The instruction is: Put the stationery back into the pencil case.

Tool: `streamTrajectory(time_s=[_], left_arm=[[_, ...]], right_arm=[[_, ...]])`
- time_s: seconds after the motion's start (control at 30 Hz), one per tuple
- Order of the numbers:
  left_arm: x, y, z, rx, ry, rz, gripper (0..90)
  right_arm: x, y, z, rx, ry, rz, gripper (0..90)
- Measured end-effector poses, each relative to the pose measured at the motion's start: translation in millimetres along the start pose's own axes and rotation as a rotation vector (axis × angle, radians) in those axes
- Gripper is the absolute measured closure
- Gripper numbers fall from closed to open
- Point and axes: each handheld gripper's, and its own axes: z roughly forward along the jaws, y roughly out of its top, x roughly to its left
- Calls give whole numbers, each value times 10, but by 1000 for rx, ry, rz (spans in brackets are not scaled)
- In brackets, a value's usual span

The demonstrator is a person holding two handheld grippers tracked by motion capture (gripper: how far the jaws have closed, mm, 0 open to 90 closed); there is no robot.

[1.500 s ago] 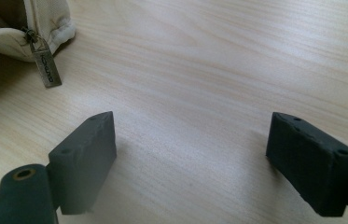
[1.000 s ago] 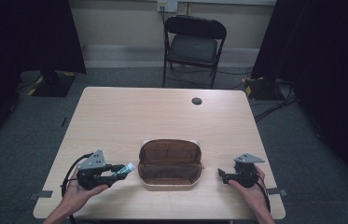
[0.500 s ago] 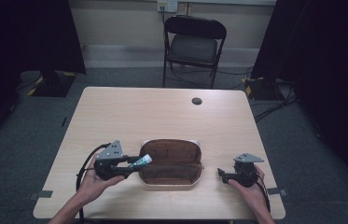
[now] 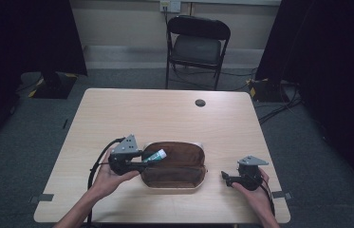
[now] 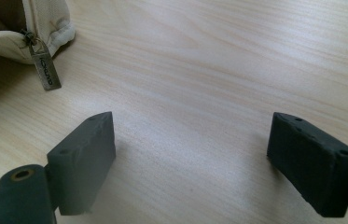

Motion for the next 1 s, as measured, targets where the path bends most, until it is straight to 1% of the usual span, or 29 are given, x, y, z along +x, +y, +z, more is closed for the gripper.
streamTrajectory(time_s=[0.03, 0.07, 0.17, 0.4, 0.43, 0.5, 0.57, 0.6, 0.67, 0.7, 0.73, 0.77, 0.8, 0.87, 0.9, 0.93, 1.0], left_arm=[[-2, 8, 45, 13, 3, 10, 662], [-2, 10, 67, 19, 4, 10, 662], [9, 23, 140, 22, -4, 5, 662], [62, 95, 311, 30, -17, 18, 662], [59, 103, 335, 28, -21, 13, 662], [58, 128, 402, 37, -34, 29, 661], [54, 136, 476, 38, -41, 29, 661], [54, 136, 476, 38, -41, 29, 661], [55, 136, 529, 47, -49, 33, 661], [52, 139, 545, 50, -47, 34, 661], [52, 138, 567, 44, -55, 31, 661], [56, 143, 582, 50, -59, 38, 661], [56, 146, 597, 57, -54, 42, 660], [67, 139, 629, 59, -59, 44, 660], [71, 133, 636, 58, -55, 38, 660], [79, 122, 648, 54, -62, 30, 660], [87, 111, 671, 68, -56, 41, 660]], right_arm=[[0, 0, 0, 0, 0, 0, 143], [0, 0, 0, 0, 0, 0, 143], [0, 0, 0, 0, 0, 0, 144], [0, 0, 0, 0, 0, 0, 143], [0, 0, 0, 0, 0, 0, 143], [0, 0, 0, 0, 0, 0, 143], [0, 0, 0, 0, 0, 0, 144], [0, 0, 0, 0, 0, 0, 144], [0, 0, 0, 0, 0, 0, 143], [0, 0, 0, 0, 0, 0, 143], [0, 0, 0, 0, 0, -1, 143], [0, 0, 0, 0, 0, 0, 143], [0, 0, 0, 0, 0, -1, 143], [0, 0, 0, 0, 0, 0, 143], [0, 0, 0, 0, 0, 0, 143], [0, 0, 0, 0, 0, 0, 143], [0, 0, 0, 0, 0, 0, 143]])
